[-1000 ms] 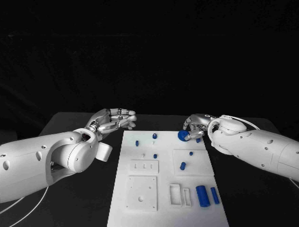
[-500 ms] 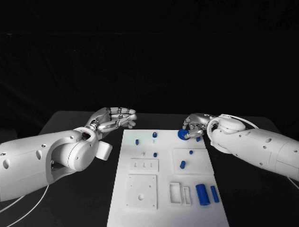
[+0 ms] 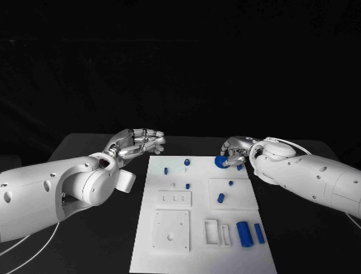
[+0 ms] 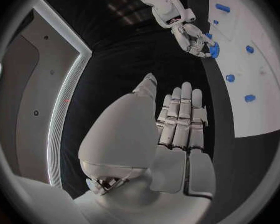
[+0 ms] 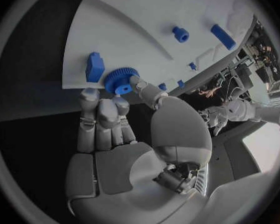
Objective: Assemble the parts on the task board
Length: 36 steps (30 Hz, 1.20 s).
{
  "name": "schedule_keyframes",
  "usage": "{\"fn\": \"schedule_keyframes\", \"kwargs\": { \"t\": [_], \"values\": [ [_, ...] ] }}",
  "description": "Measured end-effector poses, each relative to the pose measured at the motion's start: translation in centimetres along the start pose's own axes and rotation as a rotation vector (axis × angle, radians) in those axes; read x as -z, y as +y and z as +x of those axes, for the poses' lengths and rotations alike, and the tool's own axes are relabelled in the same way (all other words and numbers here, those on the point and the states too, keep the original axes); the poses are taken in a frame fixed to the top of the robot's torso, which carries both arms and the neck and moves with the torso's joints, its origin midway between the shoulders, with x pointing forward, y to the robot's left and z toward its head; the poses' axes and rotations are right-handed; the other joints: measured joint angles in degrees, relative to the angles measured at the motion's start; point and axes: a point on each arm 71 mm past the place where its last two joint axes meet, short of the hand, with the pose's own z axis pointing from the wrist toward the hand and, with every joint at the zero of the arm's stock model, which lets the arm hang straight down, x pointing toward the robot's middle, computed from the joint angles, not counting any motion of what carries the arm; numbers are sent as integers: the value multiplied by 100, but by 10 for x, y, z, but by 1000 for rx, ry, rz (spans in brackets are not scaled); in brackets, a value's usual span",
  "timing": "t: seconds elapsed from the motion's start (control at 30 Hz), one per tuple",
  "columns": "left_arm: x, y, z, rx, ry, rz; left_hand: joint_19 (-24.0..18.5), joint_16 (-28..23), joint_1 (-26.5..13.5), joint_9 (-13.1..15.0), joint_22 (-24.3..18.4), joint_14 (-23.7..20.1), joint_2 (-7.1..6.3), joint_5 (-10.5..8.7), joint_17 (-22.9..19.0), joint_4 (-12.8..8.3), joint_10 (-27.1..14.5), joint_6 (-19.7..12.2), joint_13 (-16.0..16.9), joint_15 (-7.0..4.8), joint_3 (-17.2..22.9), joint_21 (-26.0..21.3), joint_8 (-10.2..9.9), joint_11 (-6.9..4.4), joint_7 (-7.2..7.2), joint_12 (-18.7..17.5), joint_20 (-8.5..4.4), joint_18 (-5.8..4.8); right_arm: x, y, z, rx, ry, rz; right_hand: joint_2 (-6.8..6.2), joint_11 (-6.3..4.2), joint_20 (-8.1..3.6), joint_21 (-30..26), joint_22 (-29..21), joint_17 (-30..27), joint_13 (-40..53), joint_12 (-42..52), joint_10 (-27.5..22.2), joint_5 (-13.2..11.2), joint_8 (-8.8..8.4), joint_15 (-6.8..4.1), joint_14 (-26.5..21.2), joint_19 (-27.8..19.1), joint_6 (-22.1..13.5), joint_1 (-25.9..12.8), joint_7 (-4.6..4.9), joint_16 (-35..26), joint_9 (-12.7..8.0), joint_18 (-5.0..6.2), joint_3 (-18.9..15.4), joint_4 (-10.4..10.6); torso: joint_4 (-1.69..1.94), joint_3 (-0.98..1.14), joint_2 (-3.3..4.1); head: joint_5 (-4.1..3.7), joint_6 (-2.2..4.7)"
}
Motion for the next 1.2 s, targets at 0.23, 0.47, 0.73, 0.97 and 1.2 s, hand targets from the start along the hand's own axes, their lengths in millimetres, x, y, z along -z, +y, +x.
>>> {"fn": "schedule_keyframes", "kwargs": {
  "t": [0.23,0.47,0.73,0.97,1.2],
  "values": [
    [0,0,0,0,1,0,0,0,0,0,0,0,0,0,0,0,0,0,0,0,0,0,0,0,0,0,0,0,0,1,1,25,-5,-6,-29,-12,1,7,0,19,-20,22,-12,92,0,0,0,0,0,-29,0,0,-1,0,-46,-78,-3,0,-3,2,-14],
    [1,0,0,1,1,-1,0,-2,0,0,-5,0,0,0,2,0,0,0,0,0,0,0,0,0,0,0,0,0,-1,2,2,37,-9,-10,-51,-21,-11,31,0,41,-46,22,-20,267,1,0,1,-32,0,-51,0,-28,-7,-1,-132,-164,-2,3,-1,-4,-19],
    [1,0,0,1,1,-1,0,-23,0,0,-5,0,0,0,5,0,0,0,0,0,0,0,0,0,0,0,0,0,0,2,2,42,-9,-14,-73,21,-9,31,0,76,-86,50,-62,702,17,0,0,-33,-45,-73,44,-65,-33,-1,-237,-218,-2,3,0,-5,-35],
    [1,0,0,1,2,-1,0,-23,0,0,-4,0,0,0,5,0,0,0,0,0,0,0,0,0,0,0,0,0,0,3,3,54,-11,-22,-37,21,-1,31,0,108,-123,75,-62,1242,80,0,0,-42,29,-43,-30,-89,-8,-1,-146,-225,-5,3,-1,-8,-40],
    [1,0,1,2,3,-1,0,-23,0,-1,-4,0,0,0,11,0,0,0,0,0,0,0,0,0,0,0,0,0,1,7,4,77,-24,-34,20,-1,0,31,0,134,-159,76,-82,1174,211,-14,20,-42,122,-70,-123,-116,57,-1,-59,-186,-5,3,-2,-15,-32]
  ]
}}
